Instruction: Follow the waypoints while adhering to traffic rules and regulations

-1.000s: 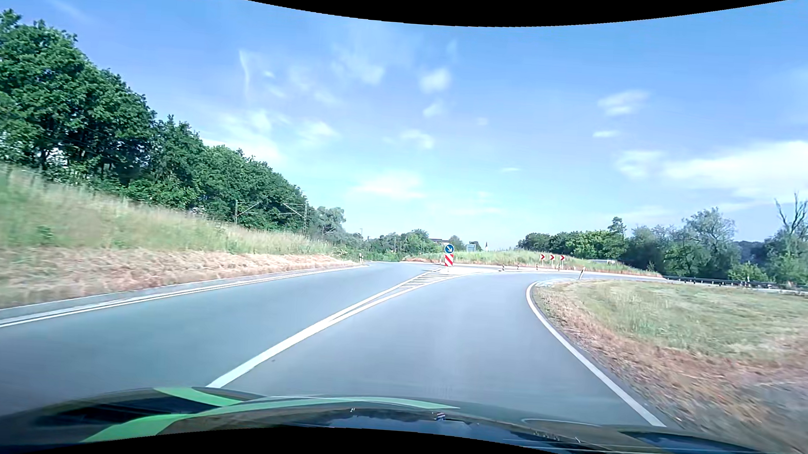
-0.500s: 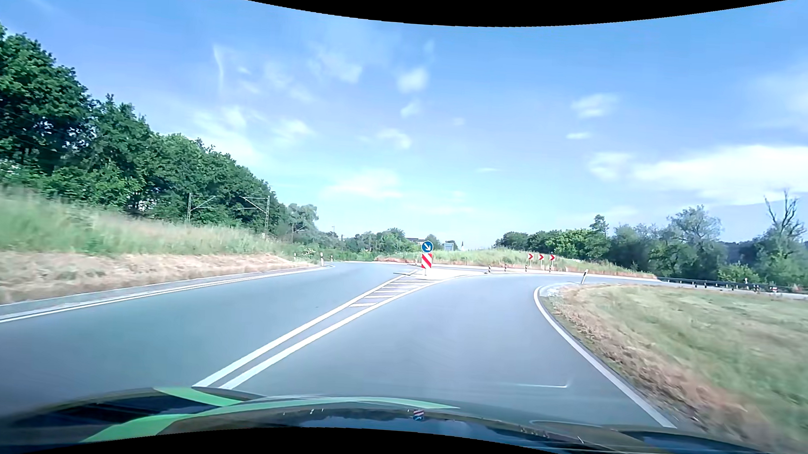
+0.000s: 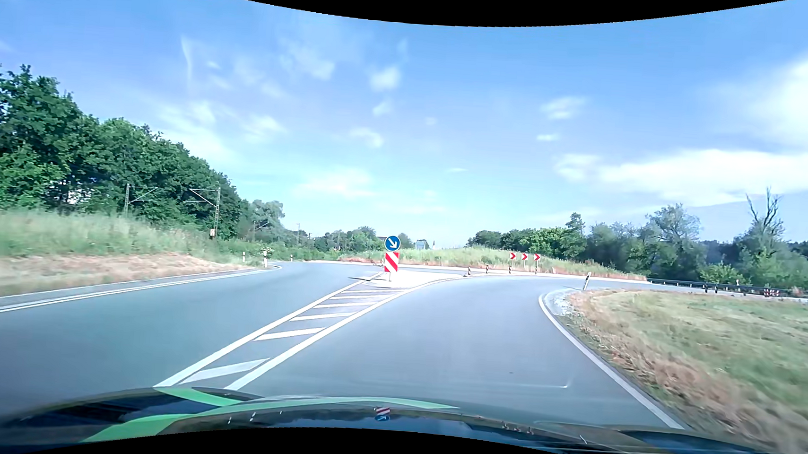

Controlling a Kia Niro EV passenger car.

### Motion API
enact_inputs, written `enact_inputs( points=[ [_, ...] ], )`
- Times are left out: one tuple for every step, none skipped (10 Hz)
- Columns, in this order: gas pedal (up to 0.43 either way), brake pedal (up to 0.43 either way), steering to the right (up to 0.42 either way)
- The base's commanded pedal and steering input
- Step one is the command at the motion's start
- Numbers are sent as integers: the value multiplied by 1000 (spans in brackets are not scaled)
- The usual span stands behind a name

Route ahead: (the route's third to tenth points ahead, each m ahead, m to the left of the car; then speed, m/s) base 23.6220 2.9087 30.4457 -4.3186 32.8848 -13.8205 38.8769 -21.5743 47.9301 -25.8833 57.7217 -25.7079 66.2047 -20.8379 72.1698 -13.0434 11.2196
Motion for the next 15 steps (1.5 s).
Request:
enact_inputs(
  points=[
    [98, 0, 62],
    [98, 0, 65],
    [87, 0, 70],
    [67, 0, 78],
    [47, 0, 86],
    [47, 0, 91],
    [47, 0, 95],
    [47, 0, 99],
    [47, 0, 102],
    [47, 0, 106],
    [47, 0, 112],
    [47, 0, 120],
    [47, 0, 126],
    [47, 0, 128],
    [47, 0, 132]
  ],
)
